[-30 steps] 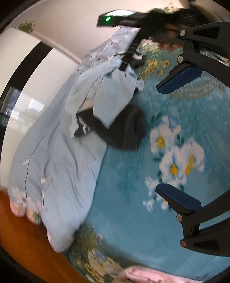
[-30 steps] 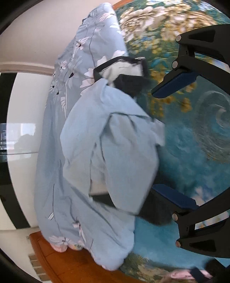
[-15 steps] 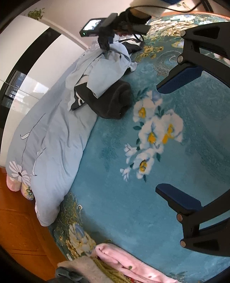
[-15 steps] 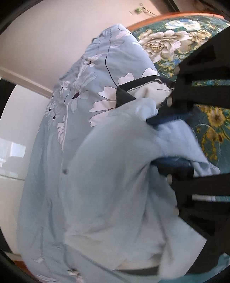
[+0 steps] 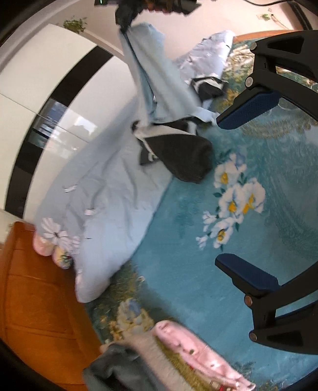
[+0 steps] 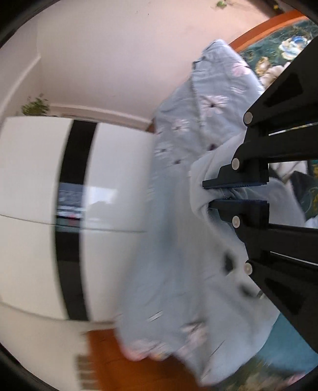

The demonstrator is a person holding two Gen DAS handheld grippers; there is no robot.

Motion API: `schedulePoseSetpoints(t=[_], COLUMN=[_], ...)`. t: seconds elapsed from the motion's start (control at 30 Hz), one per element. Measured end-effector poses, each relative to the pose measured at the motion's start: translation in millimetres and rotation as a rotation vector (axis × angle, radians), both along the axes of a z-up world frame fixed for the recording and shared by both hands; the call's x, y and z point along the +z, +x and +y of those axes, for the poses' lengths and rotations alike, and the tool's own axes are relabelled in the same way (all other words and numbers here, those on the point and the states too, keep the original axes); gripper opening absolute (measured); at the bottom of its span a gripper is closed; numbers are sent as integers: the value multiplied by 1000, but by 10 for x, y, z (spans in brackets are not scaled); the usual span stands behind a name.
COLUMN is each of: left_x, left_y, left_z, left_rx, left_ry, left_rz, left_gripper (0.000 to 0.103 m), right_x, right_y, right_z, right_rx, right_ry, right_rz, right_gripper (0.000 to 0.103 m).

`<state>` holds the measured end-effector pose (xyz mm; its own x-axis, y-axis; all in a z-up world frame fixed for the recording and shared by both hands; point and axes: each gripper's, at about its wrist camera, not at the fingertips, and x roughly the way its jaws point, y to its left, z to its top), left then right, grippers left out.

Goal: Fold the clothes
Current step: 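Lift the shirt high with the right tool and shake it out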

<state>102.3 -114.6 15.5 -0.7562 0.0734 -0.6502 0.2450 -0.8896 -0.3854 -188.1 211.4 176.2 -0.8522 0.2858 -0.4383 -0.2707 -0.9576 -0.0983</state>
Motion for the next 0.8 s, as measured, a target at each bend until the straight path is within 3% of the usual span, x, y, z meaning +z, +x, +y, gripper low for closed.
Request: schedulePoseSetpoints(t=[0.13,0.23,0.43,0.57,0.67,0.8], left_x=[285,426,631,833,942,960], left_y=[249,428,834,1079,1248,1314], left_z=[-26,-70,-393,-671,-814,-821], left_rx=[14,24,80,143,175,156], left_ry=[11,12,1,-28,-20,13], left_rz=[61,91,134,167,204,224], left_gripper=[103,103,103,103,103,103], right_x=[674,986,916,968,1099,1129], right_y=[503,791,993,1169,1448,1738], right_z=[-87,-249,-930,-1400,-1543,-1169], right_rx=[74,139,290,378,398,399], right_ry=[12,-2,-112,-220,-276,-428], right_rz=[120,140,78,92,125,133], right_gripper=[7,7,7,7,7,7])
